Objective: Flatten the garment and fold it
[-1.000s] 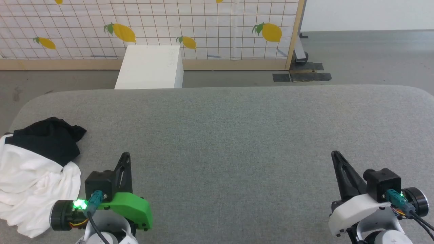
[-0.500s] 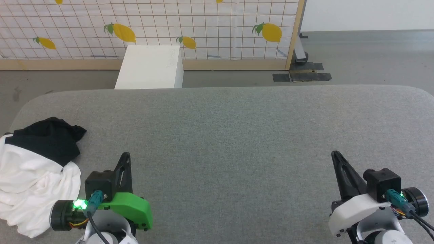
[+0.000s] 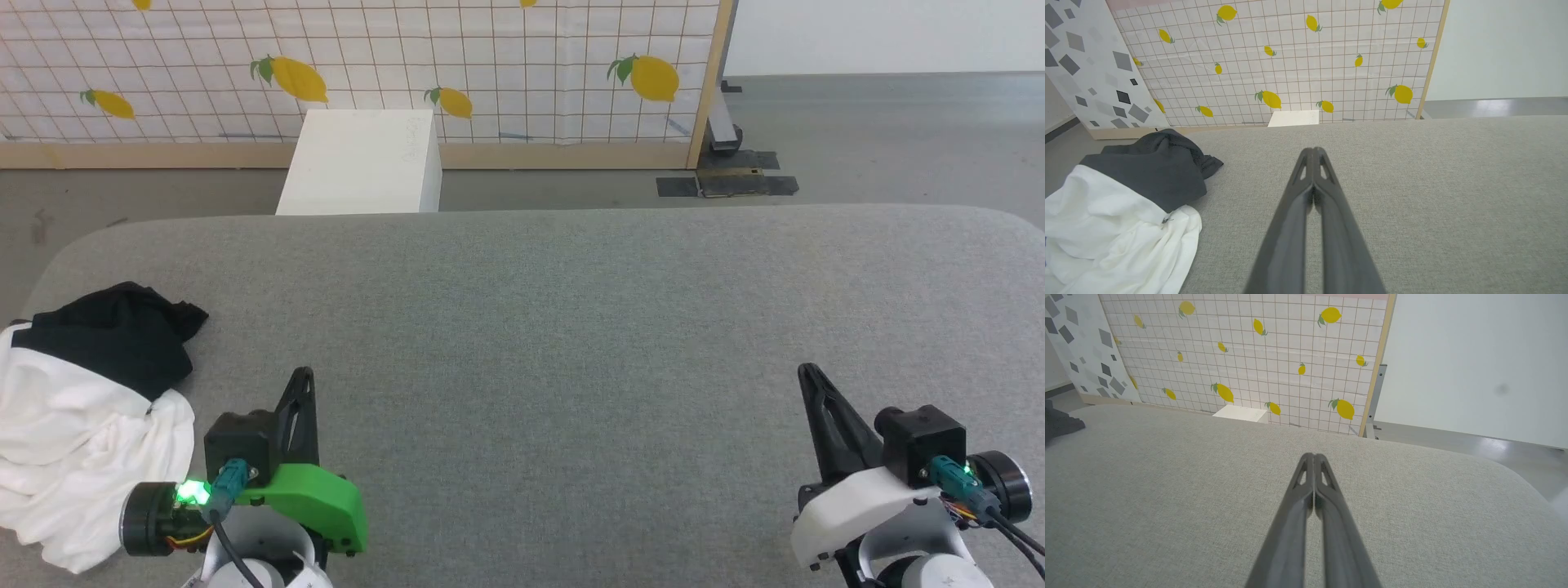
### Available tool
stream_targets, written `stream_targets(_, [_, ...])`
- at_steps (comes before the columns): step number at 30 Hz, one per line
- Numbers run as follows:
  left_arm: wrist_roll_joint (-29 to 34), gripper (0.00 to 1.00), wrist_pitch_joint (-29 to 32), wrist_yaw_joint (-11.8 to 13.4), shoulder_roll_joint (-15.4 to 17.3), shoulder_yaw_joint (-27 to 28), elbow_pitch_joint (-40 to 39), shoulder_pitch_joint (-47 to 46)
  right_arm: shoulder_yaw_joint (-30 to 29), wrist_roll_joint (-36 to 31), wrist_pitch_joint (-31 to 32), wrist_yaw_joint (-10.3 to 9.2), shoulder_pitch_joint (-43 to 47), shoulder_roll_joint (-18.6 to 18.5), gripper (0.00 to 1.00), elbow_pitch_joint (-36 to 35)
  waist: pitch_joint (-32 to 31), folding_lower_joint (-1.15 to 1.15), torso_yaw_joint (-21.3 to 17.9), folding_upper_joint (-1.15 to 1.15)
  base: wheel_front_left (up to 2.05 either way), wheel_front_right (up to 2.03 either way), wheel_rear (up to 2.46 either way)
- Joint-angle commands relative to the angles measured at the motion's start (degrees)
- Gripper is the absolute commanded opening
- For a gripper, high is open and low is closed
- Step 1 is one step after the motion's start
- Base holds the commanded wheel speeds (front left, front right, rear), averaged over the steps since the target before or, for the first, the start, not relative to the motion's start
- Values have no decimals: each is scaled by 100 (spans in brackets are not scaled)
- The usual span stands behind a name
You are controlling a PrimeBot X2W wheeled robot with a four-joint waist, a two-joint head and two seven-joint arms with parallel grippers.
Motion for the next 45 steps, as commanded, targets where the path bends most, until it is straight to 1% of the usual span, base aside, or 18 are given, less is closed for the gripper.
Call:
stream_targets(1, [60, 0, 7, 37, -27, 21, -15, 74, 8, -37, -1, -11, -88, 12, 0, -28, 0, 0, 0, 0, 0, 0, 0])
stream_targets(18, [60, 0, 7, 37, -27, 21, -15, 74, 8, -37, -1, -11, -88, 12, 0, -28, 0, 0, 0, 0, 0, 0, 0])
stream_targets(19, [-1, 100, 0, -1, 0, -2, 0, -1, 0, 2, 0, 0, 1, 0, 100, 1, 0, 0, 0, 0, 0, 0, 0])
stream_targets(23, [-8, 100, 0, -1, 1, -22, 0, -2, -4, 2, 0, 0, 4, -1, 100, 7, 0, 0, 0, 0, 0, 0, 0])
stream_targets(33, [-100, 100, -113, 93, 0, -94, 104, -47, -21, 36, -80, -1, -23, 0, 100, 45, 3, 0, 50, 0, 0, 0, 0])
stream_targets(45, [-219, 100, -258, 229, 31, -102, 185, -50, 5, 55, -176, -2, -60, 1, 100, 111, 3, 0, 316, 0, 0, 0, 0])
